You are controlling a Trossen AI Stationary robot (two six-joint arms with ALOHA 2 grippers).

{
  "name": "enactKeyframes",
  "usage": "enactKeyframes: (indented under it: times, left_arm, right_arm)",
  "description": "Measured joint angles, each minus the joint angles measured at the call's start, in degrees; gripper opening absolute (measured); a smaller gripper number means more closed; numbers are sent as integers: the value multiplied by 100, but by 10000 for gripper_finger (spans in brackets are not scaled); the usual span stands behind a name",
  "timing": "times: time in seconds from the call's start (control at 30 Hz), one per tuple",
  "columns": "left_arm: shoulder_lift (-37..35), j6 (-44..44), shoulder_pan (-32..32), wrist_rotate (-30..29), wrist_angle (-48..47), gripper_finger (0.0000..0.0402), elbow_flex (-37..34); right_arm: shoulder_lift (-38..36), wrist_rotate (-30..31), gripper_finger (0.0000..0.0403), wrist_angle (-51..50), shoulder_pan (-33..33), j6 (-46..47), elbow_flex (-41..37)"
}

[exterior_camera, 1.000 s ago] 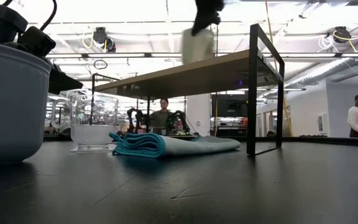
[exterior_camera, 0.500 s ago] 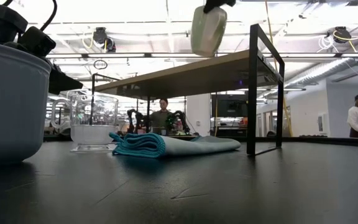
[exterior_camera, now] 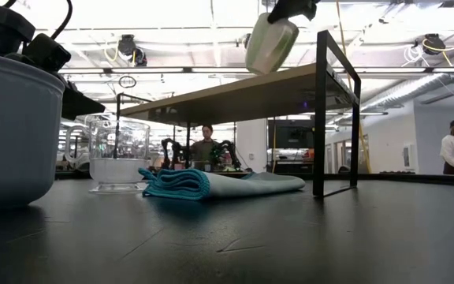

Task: Stack small to large cups/mugs on shelf
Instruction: Put the green mug on the shelf

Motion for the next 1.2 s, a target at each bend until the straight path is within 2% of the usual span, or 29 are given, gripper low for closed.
enactKeyframes:
  times: [0.37,0.47,0.53,0.73,1.07,1.2]
  left_arm:
    - [0,-2,0,2,-2,31,0]
    - [0,-2,2,2,-2,31,0]
    - [0,-2,2,2,-2,31,0]
    - [1,-2,1,2,-4,31,0]
    - [1,2,0,2,-4,31,0]
    - [0,23,0,2,-4,31,0]
  right_arm:
    - [461,-113,6,803,-3,-135,-276]
    - [645,-477,6,944,-36,-242,-82]
    - [804,-504,6,987,-49,-268,164]
    - [1364,-492,6,355,-61,-367,1116]
    - [2355,-506,6,-1485,-138,-41,2891]
    - [2576,-520,6,-1959,-120,91,3203]
